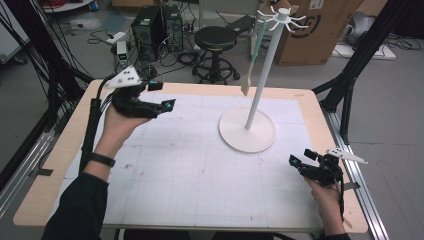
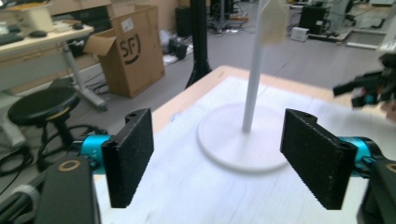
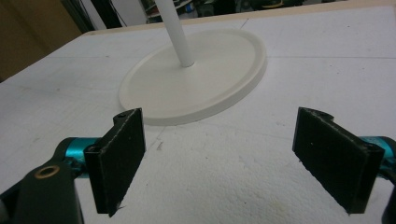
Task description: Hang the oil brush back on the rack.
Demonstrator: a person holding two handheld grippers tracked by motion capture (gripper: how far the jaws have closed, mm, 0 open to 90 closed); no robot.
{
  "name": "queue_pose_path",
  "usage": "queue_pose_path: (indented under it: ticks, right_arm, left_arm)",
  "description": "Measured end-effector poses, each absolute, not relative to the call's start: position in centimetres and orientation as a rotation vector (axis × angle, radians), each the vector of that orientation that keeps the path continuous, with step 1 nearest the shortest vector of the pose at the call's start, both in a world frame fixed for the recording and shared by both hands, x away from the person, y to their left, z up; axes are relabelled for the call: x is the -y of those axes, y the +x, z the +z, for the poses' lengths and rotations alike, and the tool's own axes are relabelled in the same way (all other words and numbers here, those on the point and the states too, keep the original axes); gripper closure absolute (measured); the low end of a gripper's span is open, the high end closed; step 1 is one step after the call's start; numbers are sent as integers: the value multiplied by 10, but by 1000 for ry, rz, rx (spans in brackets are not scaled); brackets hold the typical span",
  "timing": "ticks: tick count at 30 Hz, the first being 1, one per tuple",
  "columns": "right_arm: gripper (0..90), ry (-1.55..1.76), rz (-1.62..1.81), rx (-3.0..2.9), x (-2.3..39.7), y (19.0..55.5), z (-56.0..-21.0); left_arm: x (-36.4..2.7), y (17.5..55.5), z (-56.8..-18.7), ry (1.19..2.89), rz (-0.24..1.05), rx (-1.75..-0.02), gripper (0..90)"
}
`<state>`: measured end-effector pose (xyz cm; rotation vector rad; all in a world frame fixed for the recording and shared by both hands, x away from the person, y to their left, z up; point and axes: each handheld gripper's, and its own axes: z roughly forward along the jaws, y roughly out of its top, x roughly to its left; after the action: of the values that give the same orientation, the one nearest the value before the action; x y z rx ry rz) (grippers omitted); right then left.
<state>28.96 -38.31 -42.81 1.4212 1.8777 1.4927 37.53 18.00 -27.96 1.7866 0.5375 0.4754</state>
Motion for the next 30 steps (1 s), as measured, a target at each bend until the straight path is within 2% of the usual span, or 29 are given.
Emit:
queue_pose_path:
  ticks: [7, 15, 23, 30]
  right_arm:
    - [163, 1418, 1475, -1887, 382, 290, -430]
    - [162, 1407, 1429, -1923, 377, 292, -434]
    - [162, 1395, 1389, -1951, 375, 293, -438]
    - [162, 1401, 1365, -1959, 374, 293, -439]
  left_arm:
    - [-229, 355, -327, 1843, 529, -598, 229]
    - [-265, 335, -360, 1782, 523, -632, 225]
    - [-288, 326, -391, 1744, 494, -704, 210]
    - [-290, 322, -411, 1724, 465, -734, 189]
